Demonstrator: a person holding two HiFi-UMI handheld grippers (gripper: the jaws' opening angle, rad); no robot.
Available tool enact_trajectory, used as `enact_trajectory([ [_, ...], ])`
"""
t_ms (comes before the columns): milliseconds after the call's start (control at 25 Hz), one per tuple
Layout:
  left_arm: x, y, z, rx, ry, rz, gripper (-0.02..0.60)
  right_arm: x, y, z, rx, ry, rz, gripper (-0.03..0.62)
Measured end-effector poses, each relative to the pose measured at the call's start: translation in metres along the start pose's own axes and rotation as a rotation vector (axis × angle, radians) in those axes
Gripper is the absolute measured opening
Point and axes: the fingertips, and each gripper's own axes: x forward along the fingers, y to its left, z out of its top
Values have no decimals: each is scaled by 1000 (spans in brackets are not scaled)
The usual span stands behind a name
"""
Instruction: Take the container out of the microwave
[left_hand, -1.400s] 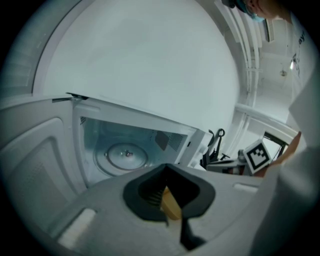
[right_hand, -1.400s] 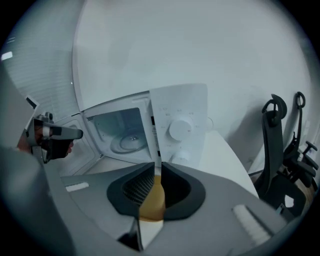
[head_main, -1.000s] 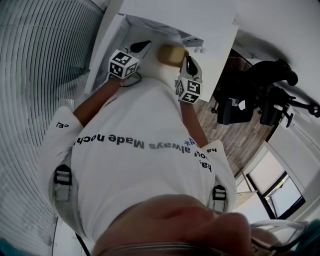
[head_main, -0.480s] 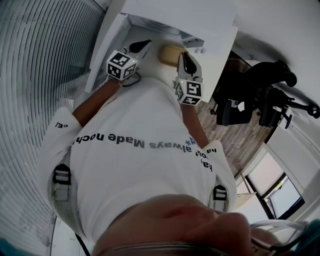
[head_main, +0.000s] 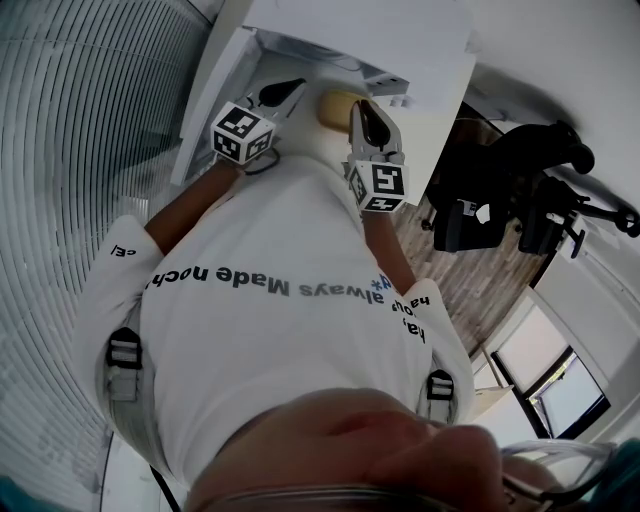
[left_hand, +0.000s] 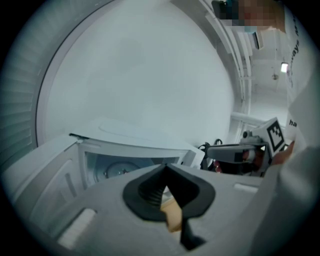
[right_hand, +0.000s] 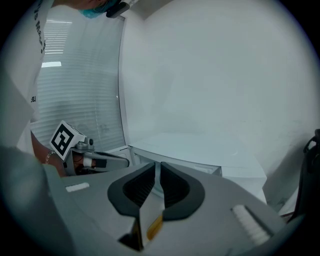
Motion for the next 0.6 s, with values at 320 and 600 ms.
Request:
enact_trajectory([
  [320, 1, -4, 2, 0, -9, -7, 3, 1, 4, 3, -6, -8, 17, 31],
  [600, 4, -4, 3, -2, -8, -7, 3, 3, 3, 4, -7, -11, 23, 28],
])
